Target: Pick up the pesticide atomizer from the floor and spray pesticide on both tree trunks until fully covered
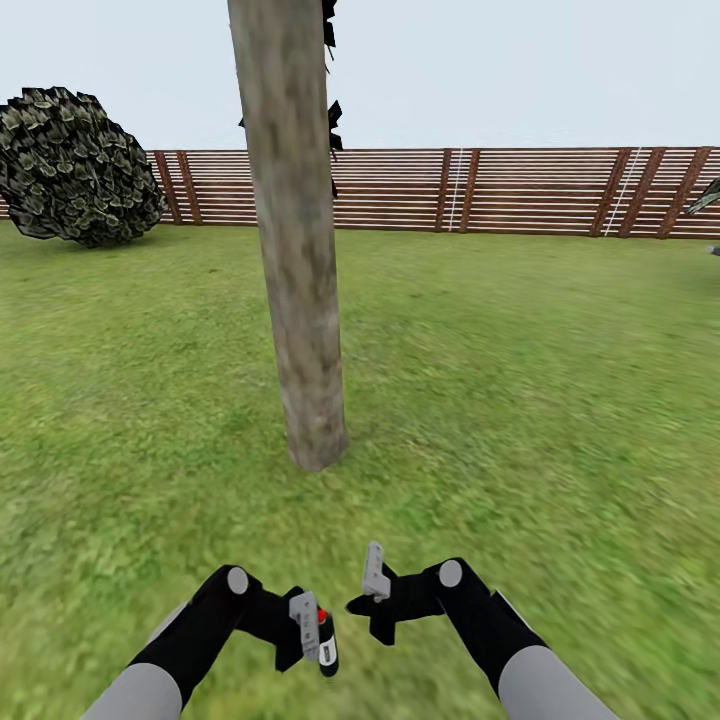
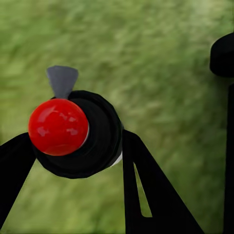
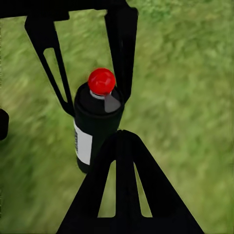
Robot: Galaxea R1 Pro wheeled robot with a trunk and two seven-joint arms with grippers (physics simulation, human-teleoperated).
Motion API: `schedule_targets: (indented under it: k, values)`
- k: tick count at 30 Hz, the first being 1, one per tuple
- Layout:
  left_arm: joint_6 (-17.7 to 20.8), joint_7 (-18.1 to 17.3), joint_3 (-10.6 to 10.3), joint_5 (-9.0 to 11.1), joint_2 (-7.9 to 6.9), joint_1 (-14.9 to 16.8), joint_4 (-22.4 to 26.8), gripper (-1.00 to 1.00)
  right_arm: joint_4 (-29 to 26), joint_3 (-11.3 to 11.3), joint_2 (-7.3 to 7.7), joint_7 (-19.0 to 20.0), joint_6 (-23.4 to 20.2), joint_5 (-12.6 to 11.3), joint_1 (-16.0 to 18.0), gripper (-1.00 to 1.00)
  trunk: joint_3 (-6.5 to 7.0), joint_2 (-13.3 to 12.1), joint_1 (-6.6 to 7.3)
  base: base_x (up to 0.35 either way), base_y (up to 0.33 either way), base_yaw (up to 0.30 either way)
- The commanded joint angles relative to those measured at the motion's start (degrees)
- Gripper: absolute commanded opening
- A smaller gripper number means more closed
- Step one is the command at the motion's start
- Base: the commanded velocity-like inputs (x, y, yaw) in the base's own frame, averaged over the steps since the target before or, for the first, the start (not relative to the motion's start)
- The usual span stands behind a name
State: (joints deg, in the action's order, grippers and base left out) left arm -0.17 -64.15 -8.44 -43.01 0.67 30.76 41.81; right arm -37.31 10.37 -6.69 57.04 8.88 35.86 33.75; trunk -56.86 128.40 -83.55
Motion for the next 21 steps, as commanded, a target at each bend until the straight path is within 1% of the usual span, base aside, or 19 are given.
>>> schedule_targets:
  k: [1,11,16,21]
  values:
    - [0.0,0.09,0.0,0.02,0.09,0.0,0.01,-1.0,0.0,0.0,-0.03,0.0,0.0,0.0,0.0,-1.0,0.0,0.0,0.0,0.0,0.0,0.0]
    - [-0.1,0.25,0.0,0.1,0.82,0.0,0.06,-1.0,-0.05,0.0,-0.08,0.0,0.0,0.0,0.0,-1.0,0.0,0.0,0.0,0.0,0.0,0.0]
    - [-0.1,0.25,0.0,0.11,1.8,0.0,0.1,-1.0,-0.05,0.0,-0.09,0.0,0.0,0.0,-0.01,-1.0,0.0,0.0,0.0,0.0,0.0,0.0]
    - [-0.1,0.25,0.0,0.19,2.32,0.0,0.1,-1.0,-0.05,0.0,-0.08,0.0,0.0,0.0,-0.03,-1.0,0.0,0.0,0.0,0.0,0.0,0.0]
